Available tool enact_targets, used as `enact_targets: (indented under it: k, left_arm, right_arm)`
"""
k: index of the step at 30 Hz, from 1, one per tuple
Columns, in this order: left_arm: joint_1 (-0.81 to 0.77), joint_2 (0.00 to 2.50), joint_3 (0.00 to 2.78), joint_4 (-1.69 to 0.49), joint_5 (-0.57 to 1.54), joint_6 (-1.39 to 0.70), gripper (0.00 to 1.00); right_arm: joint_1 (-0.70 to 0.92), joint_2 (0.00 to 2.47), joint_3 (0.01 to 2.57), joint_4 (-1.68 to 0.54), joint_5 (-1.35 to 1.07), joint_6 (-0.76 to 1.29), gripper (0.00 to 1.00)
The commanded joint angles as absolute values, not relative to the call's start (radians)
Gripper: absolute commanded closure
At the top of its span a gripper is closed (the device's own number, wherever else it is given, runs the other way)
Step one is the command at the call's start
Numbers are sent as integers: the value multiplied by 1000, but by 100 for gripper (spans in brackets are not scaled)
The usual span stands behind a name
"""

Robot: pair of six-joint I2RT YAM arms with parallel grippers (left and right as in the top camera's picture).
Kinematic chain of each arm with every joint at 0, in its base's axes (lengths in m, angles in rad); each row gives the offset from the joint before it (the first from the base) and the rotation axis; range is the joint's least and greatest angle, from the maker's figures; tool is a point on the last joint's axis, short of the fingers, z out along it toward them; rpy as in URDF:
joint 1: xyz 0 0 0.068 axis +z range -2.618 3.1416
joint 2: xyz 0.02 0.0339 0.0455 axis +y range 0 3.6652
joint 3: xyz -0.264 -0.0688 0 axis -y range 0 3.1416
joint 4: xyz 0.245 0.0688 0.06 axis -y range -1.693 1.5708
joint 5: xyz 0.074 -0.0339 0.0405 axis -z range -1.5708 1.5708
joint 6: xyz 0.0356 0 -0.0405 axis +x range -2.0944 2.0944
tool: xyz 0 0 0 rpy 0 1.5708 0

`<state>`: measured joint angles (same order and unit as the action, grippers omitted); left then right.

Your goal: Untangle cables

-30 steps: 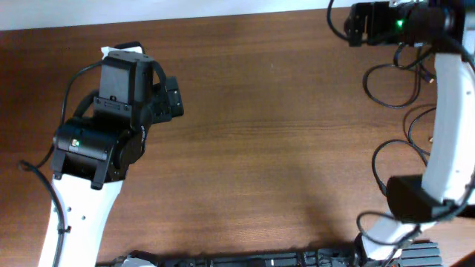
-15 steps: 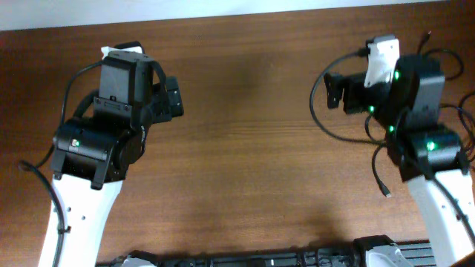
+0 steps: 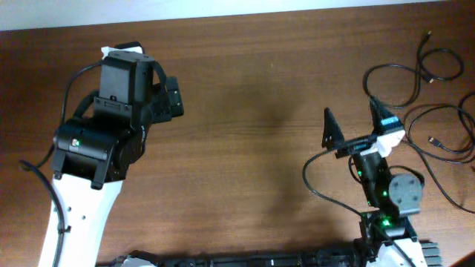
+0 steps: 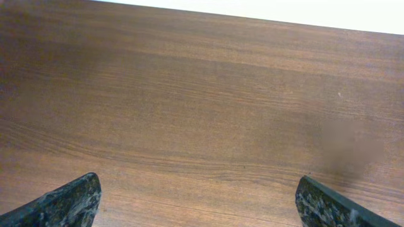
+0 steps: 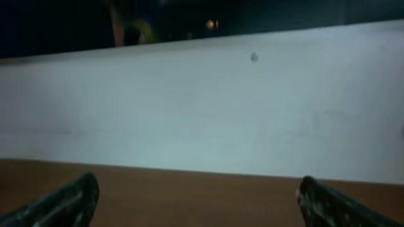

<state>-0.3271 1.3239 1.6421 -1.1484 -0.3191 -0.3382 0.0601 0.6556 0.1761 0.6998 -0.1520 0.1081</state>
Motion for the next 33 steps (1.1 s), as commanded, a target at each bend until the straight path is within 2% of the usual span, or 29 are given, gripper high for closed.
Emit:
enact_targets:
  k: [1,5,9,17,33]
  left_arm:
    - [-327,1313,1653,-1146,-329,-351,1]
    - [-327,1313,1653,-1146,-329,-351,1]
    - [-327,1313,1653,-1146,-329,-351,1]
    - [-327,1313,1653,-1146,-329,-351,1]
    - [-327,1313,1653,-1146,-329,-351,1]
  right_arm:
    - [65,593,88,759,-161,121,0]
    - [65,499,6,752,-146,121,0]
    - [65,389,6,582,-122,121,0]
    - [65,-3,6,-51,-73,109,0]
    - [65,3,6,-79,-33,88,0]
